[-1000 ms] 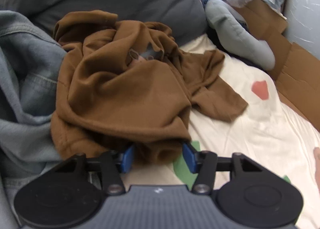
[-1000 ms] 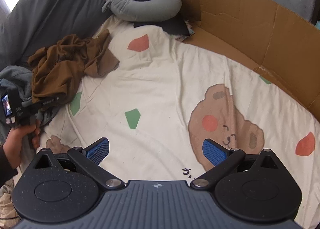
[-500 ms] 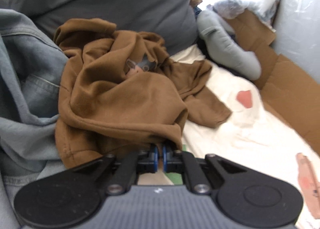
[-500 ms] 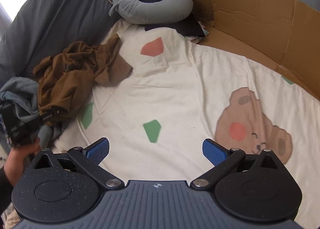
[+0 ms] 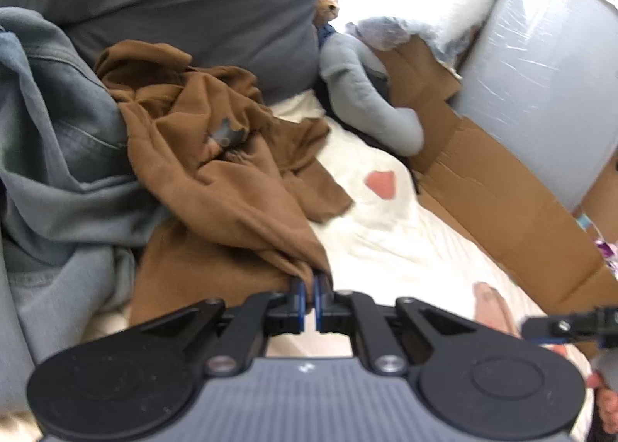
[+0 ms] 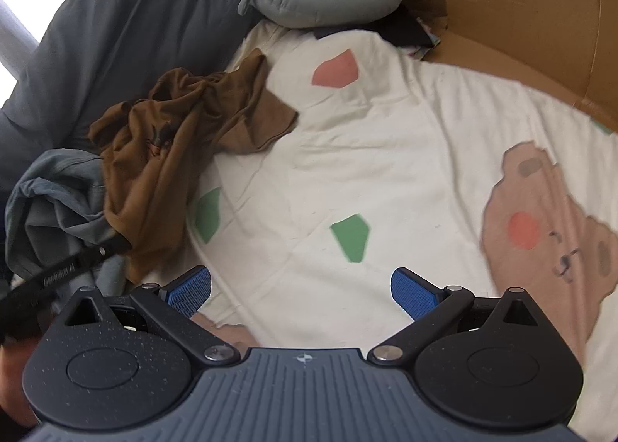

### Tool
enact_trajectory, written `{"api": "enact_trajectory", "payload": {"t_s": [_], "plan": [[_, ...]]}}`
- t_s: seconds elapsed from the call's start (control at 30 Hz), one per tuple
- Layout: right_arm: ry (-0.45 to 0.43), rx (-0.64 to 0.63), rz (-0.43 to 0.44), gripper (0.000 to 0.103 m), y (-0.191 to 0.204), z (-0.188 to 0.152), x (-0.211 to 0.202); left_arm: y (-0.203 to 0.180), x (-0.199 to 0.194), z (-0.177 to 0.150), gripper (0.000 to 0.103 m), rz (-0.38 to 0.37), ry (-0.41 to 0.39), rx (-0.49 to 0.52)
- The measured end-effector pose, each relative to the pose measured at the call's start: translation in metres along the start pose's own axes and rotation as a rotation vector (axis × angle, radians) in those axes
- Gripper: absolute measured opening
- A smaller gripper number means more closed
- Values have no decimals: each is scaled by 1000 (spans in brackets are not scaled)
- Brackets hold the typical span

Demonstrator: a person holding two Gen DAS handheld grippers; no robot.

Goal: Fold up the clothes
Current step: 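Close the left tool on the brown T-shirt's edge, then lift the T-shirt with the left tool while the right tool approaches it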

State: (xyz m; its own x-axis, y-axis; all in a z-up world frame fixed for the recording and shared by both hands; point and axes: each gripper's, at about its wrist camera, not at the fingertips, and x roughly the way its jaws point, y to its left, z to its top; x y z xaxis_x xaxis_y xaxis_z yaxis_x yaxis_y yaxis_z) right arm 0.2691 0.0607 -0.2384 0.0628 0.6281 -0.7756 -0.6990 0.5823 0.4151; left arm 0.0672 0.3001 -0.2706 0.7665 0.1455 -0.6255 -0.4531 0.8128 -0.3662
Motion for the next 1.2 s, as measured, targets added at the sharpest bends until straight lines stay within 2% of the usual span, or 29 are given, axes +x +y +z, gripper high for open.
{"api": "enact_trajectory", "payload": {"t_s": [0.27,0.5,0.87,1.03,1.2], "plan": [[22,108,124,103,16,-11,13,-16,-14,-18,4,-88,41,-17],[45,174,179,103,26,-17,28,-26,-31,-34,4,-173,88,-24],[67,198,189,103,27,-25,52,-16,-89,-41,4,-216,182,-21],[66,212,193,103,26,-28,52,-22,-110,-49,4,-271,246,-13],[76,238,199,103,26,-35,51,-24,-121,-61,4,-319,280,-60]]}}
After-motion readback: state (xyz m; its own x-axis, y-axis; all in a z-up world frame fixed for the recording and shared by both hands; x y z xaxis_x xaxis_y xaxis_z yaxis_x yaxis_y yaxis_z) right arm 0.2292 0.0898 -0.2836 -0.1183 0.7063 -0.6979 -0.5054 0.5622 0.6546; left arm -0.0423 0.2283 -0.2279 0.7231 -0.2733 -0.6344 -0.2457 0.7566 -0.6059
